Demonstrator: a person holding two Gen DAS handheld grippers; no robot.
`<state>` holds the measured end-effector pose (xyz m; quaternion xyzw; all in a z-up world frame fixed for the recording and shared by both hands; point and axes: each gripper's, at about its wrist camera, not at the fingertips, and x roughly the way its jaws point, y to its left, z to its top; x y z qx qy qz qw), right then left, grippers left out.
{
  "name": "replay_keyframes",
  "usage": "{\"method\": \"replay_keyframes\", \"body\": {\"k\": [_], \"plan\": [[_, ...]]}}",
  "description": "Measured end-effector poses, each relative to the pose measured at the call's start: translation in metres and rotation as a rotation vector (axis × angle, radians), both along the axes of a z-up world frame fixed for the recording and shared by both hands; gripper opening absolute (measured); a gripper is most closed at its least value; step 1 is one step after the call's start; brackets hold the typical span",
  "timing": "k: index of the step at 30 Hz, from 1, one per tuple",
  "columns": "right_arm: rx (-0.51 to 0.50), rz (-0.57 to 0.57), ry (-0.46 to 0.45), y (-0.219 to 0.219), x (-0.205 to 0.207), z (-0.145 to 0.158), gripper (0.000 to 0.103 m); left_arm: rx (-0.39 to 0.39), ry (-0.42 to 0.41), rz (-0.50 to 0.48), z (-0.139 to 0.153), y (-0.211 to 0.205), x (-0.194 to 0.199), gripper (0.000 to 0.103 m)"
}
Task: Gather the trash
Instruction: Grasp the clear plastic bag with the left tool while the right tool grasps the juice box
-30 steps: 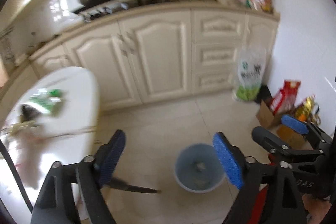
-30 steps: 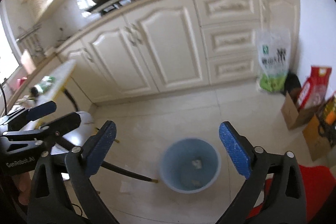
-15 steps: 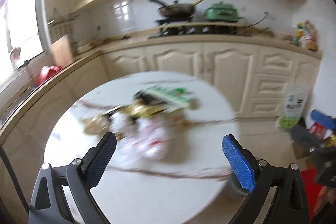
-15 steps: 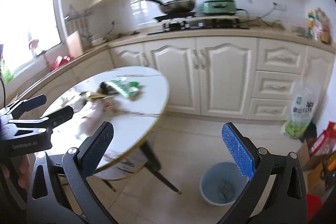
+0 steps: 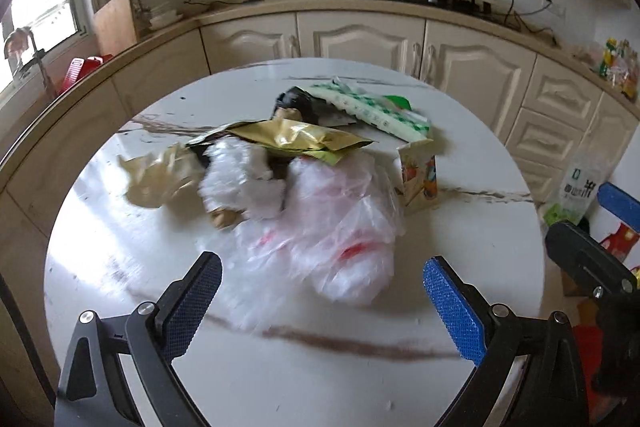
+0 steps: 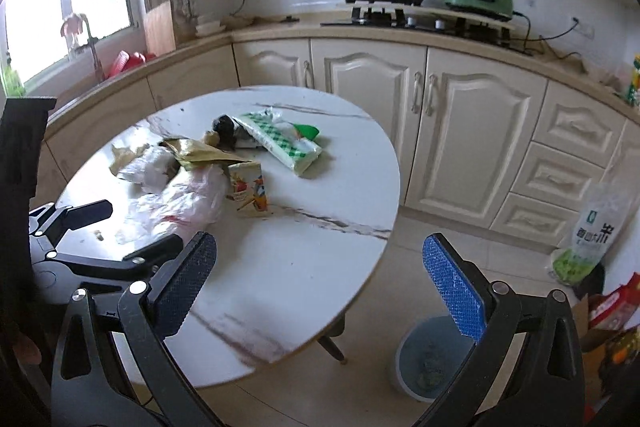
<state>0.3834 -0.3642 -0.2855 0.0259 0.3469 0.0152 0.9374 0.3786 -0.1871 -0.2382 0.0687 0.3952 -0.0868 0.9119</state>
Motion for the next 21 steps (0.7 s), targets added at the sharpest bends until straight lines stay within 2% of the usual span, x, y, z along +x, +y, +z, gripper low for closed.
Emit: {"method": "replay_keyframes", "body": {"k": [1,3,4,7,8,12,16,19,21], "plan": [[0.001,0.001,0.005,0.000,0.005,-0.002,0.103,0.005,0.007,-0.004,-0.002,-0.002,0.008,0.098],[-0.007,0.009,0.018,0.001,0.016,-0.005,0.103,0.016,0.021,0.004,-0.005,-0.001,0.025,0.087],[-0.014,0.013,0.026,0.003,0.022,-0.007,0.103,0.015,0.035,0.005,-0.007,0.007,0.039,0.072],[-0.024,0.030,0.040,0.008,0.036,-0.011,0.103,-0.042,0.044,-0.028,-0.007,0.016,0.047,0.058],[-0.028,0.039,0.044,0.010,0.042,-0.013,0.103,-0.054,0.040,-0.044,-0.006,0.020,0.047,0.050],[-0.038,0.080,0.070,0.025,0.062,-0.019,0.103,-0.105,0.023,-0.060,0.003,0.047,0.032,0.045],[-0.064,0.119,0.115,0.042,0.083,-0.030,0.103,-0.200,0.040,-0.087,0.012,0.082,0.018,0.041],[-0.070,0.133,0.137,0.052,0.097,-0.036,0.103,-0.221,0.026,-0.088,0.022,0.103,0.008,0.039],[-0.066,0.138,0.152,0.055,0.104,-0.039,0.094,-0.232,0.017,-0.092,0.026,0.114,0.006,0.038]]}}
